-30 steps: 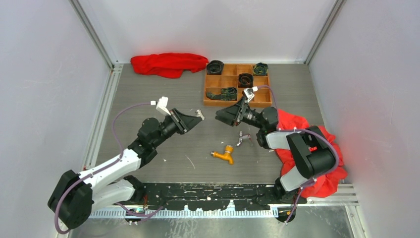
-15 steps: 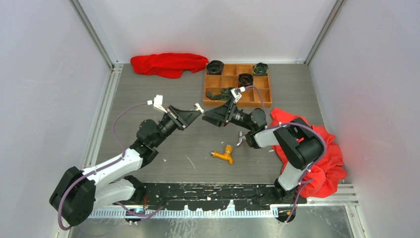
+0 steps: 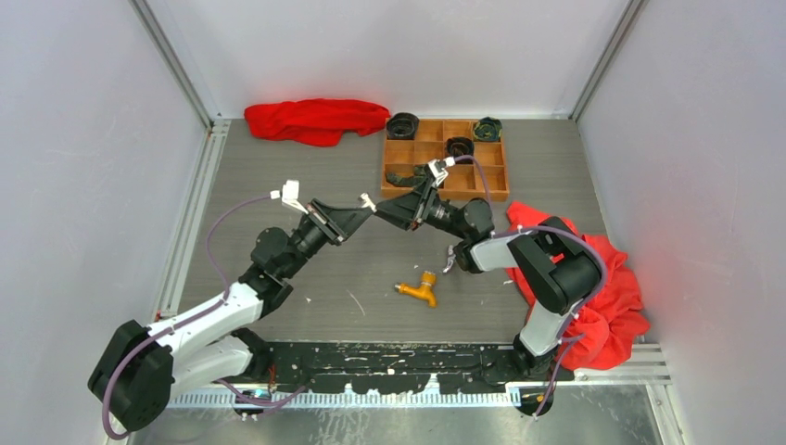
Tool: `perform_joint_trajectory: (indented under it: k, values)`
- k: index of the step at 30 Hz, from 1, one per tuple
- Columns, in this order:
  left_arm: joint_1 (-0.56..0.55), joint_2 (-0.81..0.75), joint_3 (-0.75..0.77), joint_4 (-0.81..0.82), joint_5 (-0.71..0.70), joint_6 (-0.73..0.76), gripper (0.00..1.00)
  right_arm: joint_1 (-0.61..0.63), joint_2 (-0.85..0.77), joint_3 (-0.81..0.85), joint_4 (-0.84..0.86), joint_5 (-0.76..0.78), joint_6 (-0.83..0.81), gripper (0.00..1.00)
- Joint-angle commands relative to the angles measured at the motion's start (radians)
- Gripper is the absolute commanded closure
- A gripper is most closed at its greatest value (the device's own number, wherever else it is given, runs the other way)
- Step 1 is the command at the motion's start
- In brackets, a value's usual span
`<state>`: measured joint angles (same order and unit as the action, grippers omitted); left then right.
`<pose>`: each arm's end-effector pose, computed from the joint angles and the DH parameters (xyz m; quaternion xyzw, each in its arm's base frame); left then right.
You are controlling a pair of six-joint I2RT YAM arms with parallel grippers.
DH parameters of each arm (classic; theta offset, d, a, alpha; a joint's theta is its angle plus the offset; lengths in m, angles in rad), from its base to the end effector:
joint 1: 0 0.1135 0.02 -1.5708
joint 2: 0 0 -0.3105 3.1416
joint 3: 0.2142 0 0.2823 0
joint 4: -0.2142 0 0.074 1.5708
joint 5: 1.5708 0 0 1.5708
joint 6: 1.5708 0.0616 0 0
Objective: Install the water faucets
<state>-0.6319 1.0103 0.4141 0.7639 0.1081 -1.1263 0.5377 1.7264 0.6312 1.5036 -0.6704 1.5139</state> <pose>0.1980 -0.1532 0.2938 -0.1177 0.6350 -0.6097 0.4596 0.2896 0.2172 0.2510 0.0003 0.5869 0.7686 0.2547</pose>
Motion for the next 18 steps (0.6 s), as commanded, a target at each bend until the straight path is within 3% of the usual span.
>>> perform_joint_trajectory:
  k: [1, 18]
  values:
    - [0.003, -0.032, -0.008, 0.045, -0.017, 0.002, 1.00, 0.005, 0.008, 0.048, 0.188, 0.009, 0.012, 0.49]
    - [0.003, -0.054, -0.010, 0.022, -0.029, 0.011, 1.00, 0.055, 0.039, 0.105, 0.186, -0.032, 0.028, 0.52]
